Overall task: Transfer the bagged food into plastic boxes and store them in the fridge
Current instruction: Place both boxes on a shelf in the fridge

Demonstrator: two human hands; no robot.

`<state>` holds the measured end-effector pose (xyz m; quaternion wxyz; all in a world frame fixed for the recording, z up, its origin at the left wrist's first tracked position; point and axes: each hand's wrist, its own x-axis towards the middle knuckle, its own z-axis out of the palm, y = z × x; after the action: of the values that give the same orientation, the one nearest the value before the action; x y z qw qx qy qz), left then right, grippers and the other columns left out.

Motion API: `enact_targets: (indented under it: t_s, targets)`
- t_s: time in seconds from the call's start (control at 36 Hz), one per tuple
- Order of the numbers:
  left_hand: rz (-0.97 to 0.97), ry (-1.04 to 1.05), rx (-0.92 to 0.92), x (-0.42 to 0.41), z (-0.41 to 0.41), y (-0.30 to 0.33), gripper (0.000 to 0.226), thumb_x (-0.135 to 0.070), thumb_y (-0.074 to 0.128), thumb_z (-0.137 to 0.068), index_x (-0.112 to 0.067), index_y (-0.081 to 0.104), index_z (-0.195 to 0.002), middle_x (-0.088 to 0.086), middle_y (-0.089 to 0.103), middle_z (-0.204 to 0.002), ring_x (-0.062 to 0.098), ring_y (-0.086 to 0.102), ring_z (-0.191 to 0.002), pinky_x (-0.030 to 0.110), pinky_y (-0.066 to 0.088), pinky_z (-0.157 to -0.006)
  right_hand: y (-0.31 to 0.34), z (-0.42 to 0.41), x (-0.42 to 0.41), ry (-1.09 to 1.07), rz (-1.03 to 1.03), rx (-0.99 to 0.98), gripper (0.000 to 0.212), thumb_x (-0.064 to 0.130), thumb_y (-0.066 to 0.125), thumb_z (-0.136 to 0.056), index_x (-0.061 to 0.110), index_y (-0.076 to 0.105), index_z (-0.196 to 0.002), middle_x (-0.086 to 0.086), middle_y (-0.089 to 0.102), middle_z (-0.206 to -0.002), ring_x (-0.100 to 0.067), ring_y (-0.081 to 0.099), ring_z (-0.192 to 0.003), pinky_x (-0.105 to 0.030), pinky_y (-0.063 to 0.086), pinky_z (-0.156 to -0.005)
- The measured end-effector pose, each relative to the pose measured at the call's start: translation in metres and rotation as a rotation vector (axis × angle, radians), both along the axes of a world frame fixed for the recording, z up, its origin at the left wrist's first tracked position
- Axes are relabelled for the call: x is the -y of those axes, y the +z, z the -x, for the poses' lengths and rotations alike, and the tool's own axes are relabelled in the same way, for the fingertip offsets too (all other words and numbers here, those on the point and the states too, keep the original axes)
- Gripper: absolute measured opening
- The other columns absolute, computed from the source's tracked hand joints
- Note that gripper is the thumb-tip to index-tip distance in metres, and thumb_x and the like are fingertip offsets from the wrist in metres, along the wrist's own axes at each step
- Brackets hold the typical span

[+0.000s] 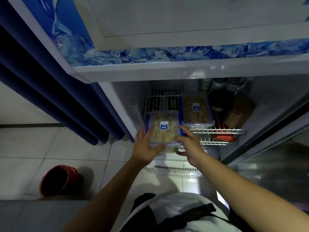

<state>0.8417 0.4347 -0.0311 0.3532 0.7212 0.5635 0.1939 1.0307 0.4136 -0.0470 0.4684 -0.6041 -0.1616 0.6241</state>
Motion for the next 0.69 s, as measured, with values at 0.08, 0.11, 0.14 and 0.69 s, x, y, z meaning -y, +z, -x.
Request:
enact_targets:
  t_s: [0.08,0.11,0.14,0.69]
  targets:
    - [-0.277,-0.278,-0.446,0.001,-0.001,-0.011,0.085,-0.056,0.059,-0.086,-0.037,0.018,-0.157,0.002,0.01,-0.167,0.026,0.004,-0.154,0.05,0.003,-0.122,0.0,-0.001,-0.004,0.018,0.0,-0.003,0.062,0.006,0.068,-0.08,0.046,0.061,-0.126,-0.004,0.064,-0.109,-0.019,0.062,-0.095,-0.034,0.055,-0.062]
    - [-0.281,-0.318,-0.501,0.0,-0.005,-0.014,0.082,-0.048,0.061,-0.089,-0.037,0.017,-0.157,0.001,0.012,-0.167,0.026,0.006,-0.154,0.05,0.002,-0.123,0.0,-0.003,-0.006,0.021,-0.001,0.001,0.061,0.006,0.068,-0.08,0.047,0.06,-0.126,-0.004,0.064,-0.113,-0.019,0.061,-0.097,-0.036,0.056,-0.064]
    - [-0.274,-0.33,-0.542,-0.002,-0.009,-0.016,0.079,-0.039,0.062,-0.092,-0.037,0.018,-0.157,0.0,0.016,-0.167,0.025,0.009,-0.154,0.048,0.002,-0.123,-0.001,-0.003,-0.007,0.024,-0.002,0.006,0.062,0.007,0.069,-0.08,0.047,0.06,-0.127,-0.004,0.064,-0.117,-0.019,0.06,-0.099,-0.037,0.056,-0.067]
    - [-0.276,-0.261,-0.758,-0.083,-0.041,-0.028,0.094,0.0,0.063,-0.08,-0.034,0.021,-0.156,0.009,0.036,-0.157,0.034,0.035,-0.14,0.048,0.031,-0.112,-0.009,-0.078,-0.035,0.81,0.022,1.23,0.083,0.051,0.059,-0.09,0.039,0.012,-0.156,0.003,0.008,-0.167,-0.033,0.002,-0.151,-0.059,0.012,-0.119]
